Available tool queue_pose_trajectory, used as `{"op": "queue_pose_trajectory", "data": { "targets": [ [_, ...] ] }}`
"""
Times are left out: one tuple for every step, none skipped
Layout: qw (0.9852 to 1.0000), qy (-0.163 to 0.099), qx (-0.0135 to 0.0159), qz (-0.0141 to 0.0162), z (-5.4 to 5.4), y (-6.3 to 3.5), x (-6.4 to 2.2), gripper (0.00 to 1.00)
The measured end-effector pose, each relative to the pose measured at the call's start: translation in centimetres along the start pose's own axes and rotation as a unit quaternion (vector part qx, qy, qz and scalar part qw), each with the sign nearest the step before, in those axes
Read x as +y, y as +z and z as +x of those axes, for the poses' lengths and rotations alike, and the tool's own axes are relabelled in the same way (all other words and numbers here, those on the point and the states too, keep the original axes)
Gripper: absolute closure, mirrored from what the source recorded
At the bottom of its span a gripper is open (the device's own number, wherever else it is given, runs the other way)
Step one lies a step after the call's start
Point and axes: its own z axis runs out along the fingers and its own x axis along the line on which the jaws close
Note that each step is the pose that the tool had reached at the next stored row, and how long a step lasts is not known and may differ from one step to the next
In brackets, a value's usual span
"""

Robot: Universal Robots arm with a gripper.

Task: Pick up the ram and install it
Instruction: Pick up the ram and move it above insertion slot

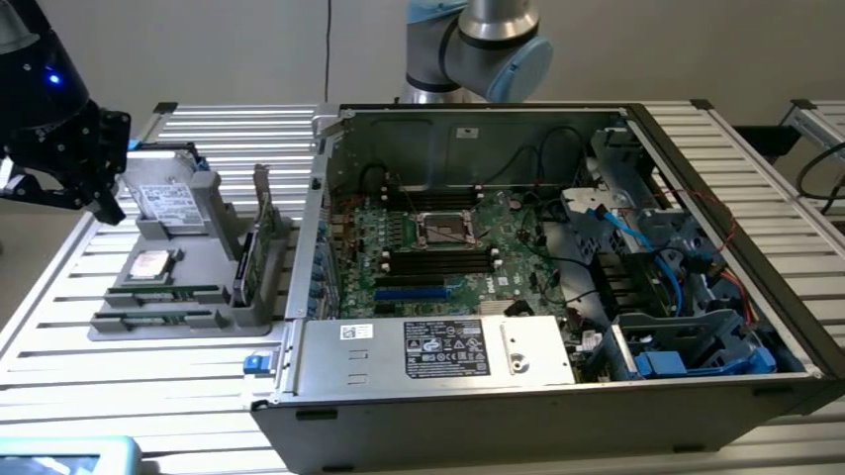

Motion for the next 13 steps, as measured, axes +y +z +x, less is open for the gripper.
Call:
{"op": "queue_pose_trajectory", "data": {
  "targets": [
    [1.0000, -0.009, 0.0006, 0.0010, 0.00, 0.00, 0.00, 0.89],
    [0.9998, -0.017, 0.0013, 0.0017, 0.01, 0.01, 0.00, 0.89],
    [0.9997, -0.026, 0.0020, 0.0025, 0.01, 0.02, 0.00, 0.89],
    [0.9994, -0.035, 0.0028, 0.0032, 0.00, 0.01, 0.00, 0.89],
    [0.9991, -0.043, 0.0036, 0.0039, 0.00, 0.01, 0.00, 0.89],
    [0.9987, -0.052, 0.0041, 0.0048, 0.00, 0.02, 0.00, 0.89],
    [0.9982, -0.060, 0.0043, 0.0059, 0.00, 0.02, 0.00, 0.89],
    [0.9977, -0.067, 0.0042, 0.0076, 0.00, 0.01, 0.00, 0.89],
    [0.9972, -0.075, 0.0041, 0.0093, 0.00, 0.01, -0.01, 0.89],
    [0.9966, -0.082, 0.0040, 0.0109, 0.00, 0.02, -0.01, 0.89],
    [0.9959, -0.090, 0.0040, 0.0122, 0.00, 0.03, -0.01, 0.89],
    [0.9952, -0.097, 0.0041, 0.0132, 0.00, 0.04, -0.01, 0.89],
    [0.9944, -0.105, 0.0045, 0.0140, 0.00, 0.03, 0.00, 0.89]
  ]
}}
